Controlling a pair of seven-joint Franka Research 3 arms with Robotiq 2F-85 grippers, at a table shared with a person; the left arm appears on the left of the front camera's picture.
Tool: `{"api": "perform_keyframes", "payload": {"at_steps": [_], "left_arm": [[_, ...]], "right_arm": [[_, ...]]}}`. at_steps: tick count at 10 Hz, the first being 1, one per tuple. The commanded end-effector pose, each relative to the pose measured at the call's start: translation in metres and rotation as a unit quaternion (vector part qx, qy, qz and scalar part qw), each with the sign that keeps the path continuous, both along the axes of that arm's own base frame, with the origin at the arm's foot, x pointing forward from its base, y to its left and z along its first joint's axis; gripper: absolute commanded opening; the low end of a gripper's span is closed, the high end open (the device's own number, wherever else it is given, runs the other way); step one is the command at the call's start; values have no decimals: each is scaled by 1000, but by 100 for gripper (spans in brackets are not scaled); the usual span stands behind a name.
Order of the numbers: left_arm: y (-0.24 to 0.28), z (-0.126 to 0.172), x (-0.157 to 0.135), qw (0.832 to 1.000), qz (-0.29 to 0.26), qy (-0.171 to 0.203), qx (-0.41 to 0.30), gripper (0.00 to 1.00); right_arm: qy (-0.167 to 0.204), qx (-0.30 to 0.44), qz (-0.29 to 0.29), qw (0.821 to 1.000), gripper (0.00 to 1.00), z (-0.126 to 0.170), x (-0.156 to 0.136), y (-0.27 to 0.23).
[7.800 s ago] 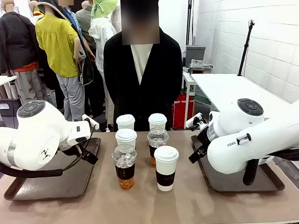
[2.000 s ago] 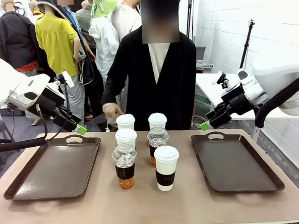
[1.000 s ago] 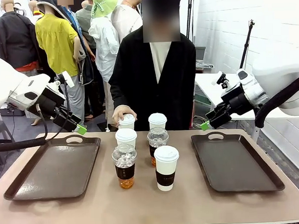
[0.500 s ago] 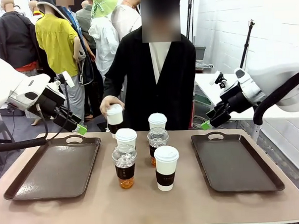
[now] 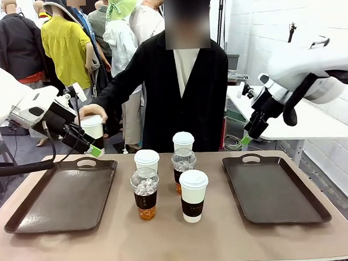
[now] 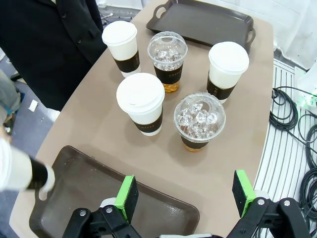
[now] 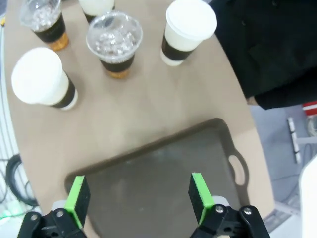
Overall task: Distribute the coffee onto the tray.
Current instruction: Pick up one iced Americano and place it on the right Handle tray.
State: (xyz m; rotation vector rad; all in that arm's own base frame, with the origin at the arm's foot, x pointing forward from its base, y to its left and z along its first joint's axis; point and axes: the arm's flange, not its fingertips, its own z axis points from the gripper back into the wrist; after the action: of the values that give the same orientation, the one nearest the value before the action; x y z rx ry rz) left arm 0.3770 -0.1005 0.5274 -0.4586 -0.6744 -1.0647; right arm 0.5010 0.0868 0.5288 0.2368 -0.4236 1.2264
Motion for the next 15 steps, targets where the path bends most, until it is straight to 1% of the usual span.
{"api": "perform_keyframes", "payload": {"at_steps": [1,3,4,5,7,9,10,11,15], "left_arm": [[1,-2,2,1000,-10,-4,-10,100],[1,-2,2,1000,-10,-4,-10,100],[1,-2,2,1000,-10,-4,-10,100],[1,-2,2,1000,-10,-4,-10,100],[1,-2,2,1000,-10,-4,-10,100],[1,-2,2,1000,-10,-4,-10,100],[1,-2,2,1000,-10,-4,-10,100],[1,-2,2,1000,-10,-4,-10,100],[1,-2,2,1000,-10,-4,-10,100]], "right_arm": [[23,-42,53,997,100,6,31,-4],[53,-35,96,993,100,-5,52,-8],[59,-23,110,992,100,-14,57,-8],[61,-3,119,991,100,-24,58,-9],[58,35,139,988,100,-42,52,-13],[49,44,133,989,100,-54,50,-13],[39,50,125,990,100,-56,47,-11],[59,33,128,989,100,-47,53,-12],[59,33,128,989,100,-47,53,-12]]}}
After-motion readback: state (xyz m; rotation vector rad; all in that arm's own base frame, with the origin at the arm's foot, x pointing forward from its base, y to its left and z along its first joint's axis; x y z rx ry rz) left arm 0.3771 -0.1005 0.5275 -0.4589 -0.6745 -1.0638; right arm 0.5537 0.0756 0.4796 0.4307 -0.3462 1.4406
